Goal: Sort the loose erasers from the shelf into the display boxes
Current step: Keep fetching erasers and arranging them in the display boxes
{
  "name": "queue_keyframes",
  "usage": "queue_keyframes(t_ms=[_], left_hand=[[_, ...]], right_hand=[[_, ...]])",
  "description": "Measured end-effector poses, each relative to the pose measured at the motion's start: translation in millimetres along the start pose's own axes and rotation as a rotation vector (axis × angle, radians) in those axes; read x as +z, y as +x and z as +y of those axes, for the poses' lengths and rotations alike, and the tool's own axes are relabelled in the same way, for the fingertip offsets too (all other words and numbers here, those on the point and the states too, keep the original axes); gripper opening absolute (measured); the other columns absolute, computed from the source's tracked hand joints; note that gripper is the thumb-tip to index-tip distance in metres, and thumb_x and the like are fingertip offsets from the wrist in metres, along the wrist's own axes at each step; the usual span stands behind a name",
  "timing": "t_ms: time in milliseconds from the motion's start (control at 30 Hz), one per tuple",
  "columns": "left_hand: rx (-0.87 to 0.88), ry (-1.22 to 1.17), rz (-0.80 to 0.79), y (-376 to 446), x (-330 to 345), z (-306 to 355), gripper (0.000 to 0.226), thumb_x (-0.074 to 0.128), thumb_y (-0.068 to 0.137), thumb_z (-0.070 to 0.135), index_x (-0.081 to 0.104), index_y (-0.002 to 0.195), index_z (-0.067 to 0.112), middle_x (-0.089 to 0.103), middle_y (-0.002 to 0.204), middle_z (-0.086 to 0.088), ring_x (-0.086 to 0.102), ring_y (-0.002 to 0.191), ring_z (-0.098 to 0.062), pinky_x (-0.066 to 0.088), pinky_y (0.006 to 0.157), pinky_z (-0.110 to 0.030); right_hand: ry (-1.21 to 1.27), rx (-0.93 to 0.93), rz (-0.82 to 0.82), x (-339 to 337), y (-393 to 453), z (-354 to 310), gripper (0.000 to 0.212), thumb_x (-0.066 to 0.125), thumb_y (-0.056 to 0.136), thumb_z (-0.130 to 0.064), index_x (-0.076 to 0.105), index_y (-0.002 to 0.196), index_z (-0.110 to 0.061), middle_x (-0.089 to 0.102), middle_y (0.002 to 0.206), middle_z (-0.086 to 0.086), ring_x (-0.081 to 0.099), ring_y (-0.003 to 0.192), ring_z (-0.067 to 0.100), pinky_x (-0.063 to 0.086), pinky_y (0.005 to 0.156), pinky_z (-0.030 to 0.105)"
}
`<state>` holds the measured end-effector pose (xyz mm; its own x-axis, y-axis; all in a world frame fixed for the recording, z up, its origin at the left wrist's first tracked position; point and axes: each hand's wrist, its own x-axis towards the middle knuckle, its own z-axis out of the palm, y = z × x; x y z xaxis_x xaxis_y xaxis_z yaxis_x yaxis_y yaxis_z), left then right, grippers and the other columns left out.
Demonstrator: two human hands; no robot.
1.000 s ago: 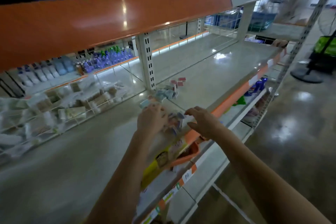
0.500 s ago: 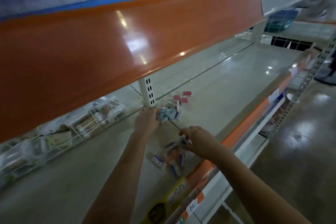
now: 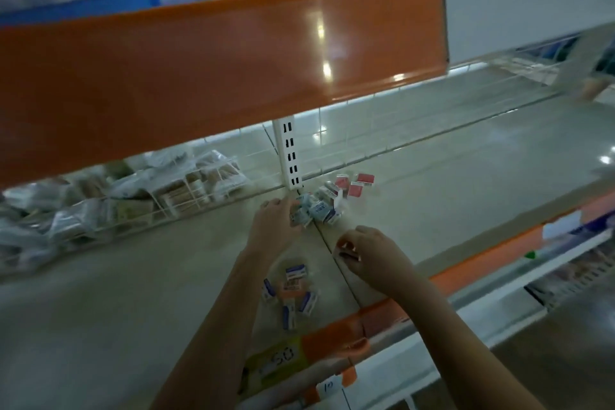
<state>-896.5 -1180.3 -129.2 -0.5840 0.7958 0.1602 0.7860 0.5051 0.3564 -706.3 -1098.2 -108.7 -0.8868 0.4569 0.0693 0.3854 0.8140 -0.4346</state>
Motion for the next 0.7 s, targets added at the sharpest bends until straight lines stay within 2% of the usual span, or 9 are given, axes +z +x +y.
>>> queue_keyframes(t_ms=[67,133,233,333,433,567,700], left_hand=[[-0.042,-0.251,0.016,-13.0,-7.1,4.9,0.039,0.068,0.083,0.027,0.058,0.121,0.026,0.06,0.108,0.003,0.057,0.089,-0.009,0.043,0.073,-0.019],[-0.093,-0.58,0.027,-31.8,-16.7,12.2,0.029,0.07,0.083,0.024,0.06,0.107,0.036,0.064,0.098,0.015,0.061,0.082,0.0,0.044,0.067,-0.01],[-0.155,-1.059,0.082,-68.0,-28.5,19.2,0.028,0.071,0.08,0.006,0.061,0.097,0.026,0.07,0.094,0.013,0.066,0.091,-0.006,0.05,0.072,-0.014],[-0.194,-1.32,0.163,-105.3,-40.9,18.9,0.024,0.069,0.075,0.005,0.06,0.094,0.017,0.071,0.1,0.004,0.066,0.097,-0.015,0.052,0.079,-0.022],[-0.221,-1.458,0.198,-140.7,-52.6,12.1,0.023,0.068,0.071,0.005,0.06,0.09,0.017,0.07,0.1,0.002,0.065,0.101,-0.021,0.052,0.082,-0.025],[-0.196,-1.518,0.225,-183.7,-73.0,-6.0,0.025,0.063,0.078,0.001,0.053,0.099,0.011,0.069,0.104,0.001,0.063,0.103,-0.018,0.052,0.085,-0.026],[-0.187,-1.499,0.33,-232.1,-96.4,-30.4,0.025,0.063,0.079,0.008,0.056,0.102,0.014,0.066,0.113,-0.002,0.061,0.108,-0.02,0.05,0.088,-0.027]], right_hand=[[0.036,-0.043,0.006,-3.4,-0.6,4.6,0.025,0.056,0.091,-0.024,0.061,0.114,-0.015,0.058,0.106,0.004,0.054,0.099,0.017,0.048,0.086,0.029],[0.101,-0.082,0.02,-5.8,-1.2,5.6,0.025,0.057,0.09,-0.023,0.061,0.113,-0.016,0.059,0.105,0.003,0.055,0.097,0.016,0.048,0.085,0.028],[0.222,-0.145,0.049,-5.5,-3.6,-3.1,0.023,0.062,0.087,-0.022,0.062,0.11,-0.017,0.058,0.102,0.0,0.054,0.088,0.011,0.046,0.079,0.022],[0.314,-0.222,0.057,-4.7,-8.6,-20.2,0.023,0.064,0.086,-0.021,0.063,0.108,-0.019,0.054,0.099,-0.01,0.054,0.084,0.004,0.043,0.074,0.011],[0.417,-0.315,0.04,-4.0,-14.3,-44.8,0.024,0.066,0.084,-0.015,0.063,0.107,-0.021,0.054,0.101,-0.011,0.057,0.088,0.004,0.045,0.077,0.009],[0.458,-0.422,0.005,1.0,-20.6,-88.9,0.025,0.066,0.083,-0.01,0.064,0.106,-0.018,0.056,0.101,-0.007,0.058,0.09,0.008,0.048,0.08,0.014],[0.45,-0.544,-0.032,13.1,-29.1,-138.1,0.022,0.065,0.084,-0.01,0.065,0.105,-0.019,0.056,0.099,-0.008,0.058,0.087,0.008,0.048,0.078,0.014]])
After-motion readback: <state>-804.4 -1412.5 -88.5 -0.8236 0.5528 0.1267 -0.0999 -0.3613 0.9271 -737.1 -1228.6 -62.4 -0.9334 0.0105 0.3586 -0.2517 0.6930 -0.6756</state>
